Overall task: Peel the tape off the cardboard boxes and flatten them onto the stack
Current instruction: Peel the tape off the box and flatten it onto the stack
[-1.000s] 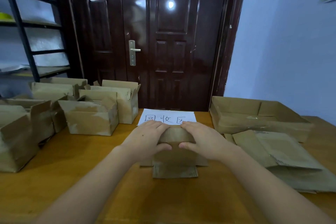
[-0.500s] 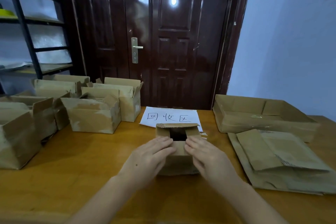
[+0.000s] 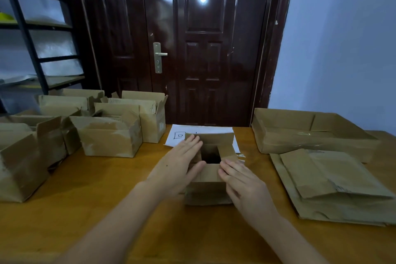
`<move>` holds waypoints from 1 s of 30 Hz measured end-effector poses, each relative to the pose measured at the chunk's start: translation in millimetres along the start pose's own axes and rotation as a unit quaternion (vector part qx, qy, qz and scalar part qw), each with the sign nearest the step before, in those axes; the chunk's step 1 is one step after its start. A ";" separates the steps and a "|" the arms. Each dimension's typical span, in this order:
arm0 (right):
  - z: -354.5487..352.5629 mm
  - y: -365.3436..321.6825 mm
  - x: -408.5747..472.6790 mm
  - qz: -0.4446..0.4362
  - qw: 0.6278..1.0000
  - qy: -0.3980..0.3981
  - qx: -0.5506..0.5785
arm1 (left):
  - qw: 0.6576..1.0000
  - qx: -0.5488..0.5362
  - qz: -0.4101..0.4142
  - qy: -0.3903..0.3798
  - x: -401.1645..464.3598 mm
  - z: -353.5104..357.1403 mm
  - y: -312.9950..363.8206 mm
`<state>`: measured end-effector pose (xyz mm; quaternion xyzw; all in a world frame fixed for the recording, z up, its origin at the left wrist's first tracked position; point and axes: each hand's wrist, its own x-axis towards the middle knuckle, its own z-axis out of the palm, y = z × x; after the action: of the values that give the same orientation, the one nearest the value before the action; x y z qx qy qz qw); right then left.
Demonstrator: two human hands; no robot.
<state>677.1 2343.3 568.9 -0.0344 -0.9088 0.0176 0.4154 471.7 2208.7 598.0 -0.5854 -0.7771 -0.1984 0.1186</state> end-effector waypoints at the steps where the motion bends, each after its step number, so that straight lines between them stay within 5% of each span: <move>1: 0.6 0.6 -1.0 0.002 1.000 0.000 -0.001 | 1.000 -0.011 -0.014 -0.015 5.4 0.6 -3.5; 8: -7.8 3.2 8.4 -0.008 0.997 -0.065 -0.028 | 0.987 -0.093 -0.102 -0.086 13.9 15.6 -21.1; 17: -9.2 25.6 83.1 0.138 0.918 -0.371 0.004 | 0.990 -0.065 -0.088 -0.091 16.0 10.9 -20.7; 22: 10.5 31.7 81.9 0.151 0.912 -0.381 -0.007 | 0.991 -0.054 -0.081 -0.095 15.3 7.1 -18.3; 30: 12.0 32.7 78.9 0.161 0.919 -0.359 0.016 | 0.979 0.108 0.156 -0.071 21.6 -22.5 0.8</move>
<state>618.2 2382.0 618.5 -0.1650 -0.9787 0.1099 0.0534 465.2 2217.5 627.3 -0.6956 -0.6998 -0.0506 0.1547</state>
